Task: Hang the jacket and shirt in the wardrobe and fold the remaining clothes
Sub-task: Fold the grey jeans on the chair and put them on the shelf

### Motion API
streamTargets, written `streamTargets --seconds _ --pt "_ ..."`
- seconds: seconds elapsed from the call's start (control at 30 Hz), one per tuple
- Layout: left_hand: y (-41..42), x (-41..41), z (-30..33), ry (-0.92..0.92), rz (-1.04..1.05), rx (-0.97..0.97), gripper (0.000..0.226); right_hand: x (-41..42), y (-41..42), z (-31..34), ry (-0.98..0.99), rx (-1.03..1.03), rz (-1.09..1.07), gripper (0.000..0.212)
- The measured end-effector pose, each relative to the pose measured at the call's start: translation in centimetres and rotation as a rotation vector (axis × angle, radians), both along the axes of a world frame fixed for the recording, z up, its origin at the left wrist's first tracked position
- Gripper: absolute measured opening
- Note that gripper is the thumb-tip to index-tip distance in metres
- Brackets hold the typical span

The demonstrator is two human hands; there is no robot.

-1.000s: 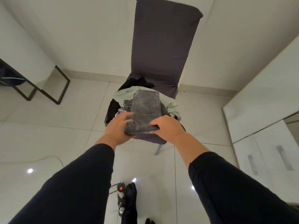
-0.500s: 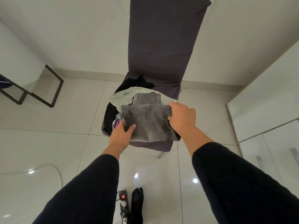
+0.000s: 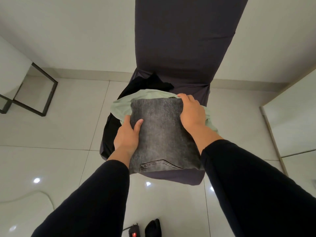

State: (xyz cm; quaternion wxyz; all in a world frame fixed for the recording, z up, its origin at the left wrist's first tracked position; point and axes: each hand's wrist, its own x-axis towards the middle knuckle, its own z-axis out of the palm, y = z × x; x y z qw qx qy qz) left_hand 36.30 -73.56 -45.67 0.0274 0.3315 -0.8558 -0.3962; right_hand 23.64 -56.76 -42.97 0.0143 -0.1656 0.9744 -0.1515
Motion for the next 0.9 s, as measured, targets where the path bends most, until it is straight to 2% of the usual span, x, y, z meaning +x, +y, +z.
streamTargets --seconds 0.13,0.23,0.3,0.4,0.5,0.57,0.63,0.7,0.73,0.83,0.9 --pt "-0.8 -0.4 -3.0 -0.048 0.016 -0.051 0.052 -0.9 -0.8 -4.0 -0.047 -0.100 -0.042 0.054" --pt "-0.9 -1.1 -3.6 -0.045 0.040 -0.016 0.056 -1.4 -0.5 -5.2 -0.083 -0.147 -0.097 0.042" --pt "-0.3 -1.2 -3.4 -0.098 0.112 0.010 0.060 -1.4 0.2 -5.2 -0.176 -0.181 -0.203 0.041" --pt "0.4 -0.4 -2.9 -0.254 0.288 0.202 0.076 -0.2 1.7 -4.3 -0.335 -0.198 -0.401 0.061" --pt "0.4 0.9 -2.1 -0.287 0.292 0.336 0.089 1.7 2.8 -3.5 -0.384 -0.189 -0.432 0.074" --pt "0.4 1.4 -1.8 -0.296 0.310 0.424 0.102 2.7 3.2 -3.3 -0.577 -0.325 -0.479 0.082" --pt "0.5 1.9 -1.5 -0.287 0.347 0.618 0.120 3.4 3.4 -2.9 -0.745 -0.480 -0.504 0.098" --pt "0.4 2.6 -1.5 -0.271 0.335 0.770 0.126 3.7 3.3 -2.3 -0.778 -0.560 -0.502 0.106" --pt "0.6 2.9 -1.1 -0.263 0.318 0.822 0.120 3.9 3.2 -2.1 -0.774 -0.578 -0.508 0.104" --pt "0.7 3.5 1.7 -0.277 0.239 0.984 0.069 4.4 3.6 -1.1 -0.793 -0.623 -0.553 0.098" --pt "0.5 3.2 3.7 -0.320 0.163 1.041 0.047 4.8 4.3 0.2 -0.823 -0.620 -0.568 0.090"
